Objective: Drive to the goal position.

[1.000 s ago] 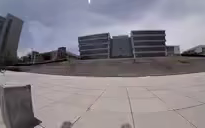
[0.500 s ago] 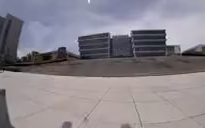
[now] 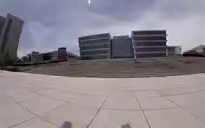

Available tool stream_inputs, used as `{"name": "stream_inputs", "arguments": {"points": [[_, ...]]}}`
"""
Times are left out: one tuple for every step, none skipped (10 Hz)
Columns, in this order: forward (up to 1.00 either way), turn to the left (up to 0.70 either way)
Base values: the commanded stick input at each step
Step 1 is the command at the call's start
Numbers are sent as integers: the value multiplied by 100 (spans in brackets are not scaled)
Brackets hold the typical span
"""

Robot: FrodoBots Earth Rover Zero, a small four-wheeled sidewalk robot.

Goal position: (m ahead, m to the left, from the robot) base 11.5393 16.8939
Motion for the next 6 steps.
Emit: {"name": "stream_inputs", "arguments": {"points": [[70,0],[70,0],[70,0],[70,0],[70,0],[70,0]]}}
